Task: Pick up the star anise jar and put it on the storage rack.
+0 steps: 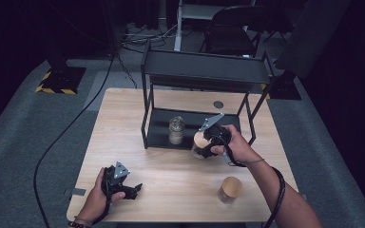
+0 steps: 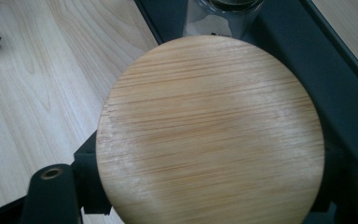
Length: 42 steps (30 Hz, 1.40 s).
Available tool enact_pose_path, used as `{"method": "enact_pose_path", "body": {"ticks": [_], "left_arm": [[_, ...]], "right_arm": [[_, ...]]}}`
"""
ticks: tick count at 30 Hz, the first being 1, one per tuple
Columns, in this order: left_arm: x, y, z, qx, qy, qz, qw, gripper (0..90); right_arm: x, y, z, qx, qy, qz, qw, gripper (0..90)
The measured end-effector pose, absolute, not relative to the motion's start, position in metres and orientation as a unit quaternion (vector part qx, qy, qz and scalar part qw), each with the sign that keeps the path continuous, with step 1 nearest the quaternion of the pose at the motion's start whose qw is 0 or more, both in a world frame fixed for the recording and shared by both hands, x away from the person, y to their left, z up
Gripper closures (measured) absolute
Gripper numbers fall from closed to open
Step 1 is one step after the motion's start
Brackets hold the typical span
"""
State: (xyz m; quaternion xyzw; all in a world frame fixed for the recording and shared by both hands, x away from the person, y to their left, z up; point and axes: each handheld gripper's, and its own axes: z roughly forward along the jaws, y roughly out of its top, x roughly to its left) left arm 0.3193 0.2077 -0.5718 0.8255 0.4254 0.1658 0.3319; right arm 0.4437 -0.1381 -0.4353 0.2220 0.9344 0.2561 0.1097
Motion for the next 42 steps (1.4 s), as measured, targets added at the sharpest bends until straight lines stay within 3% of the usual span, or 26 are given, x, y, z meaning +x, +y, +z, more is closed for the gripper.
{"method": "enact_pose_path", "body": {"ticks": [42], "left_arm": [[0.319, 0.208, -0.572, 0.825, 0.425, 0.166, 0.332, 0.0]], "right_arm": [[0.483, -0.134, -0.439, 0.259, 0.928, 0.240, 0.122, 24.8]]}}
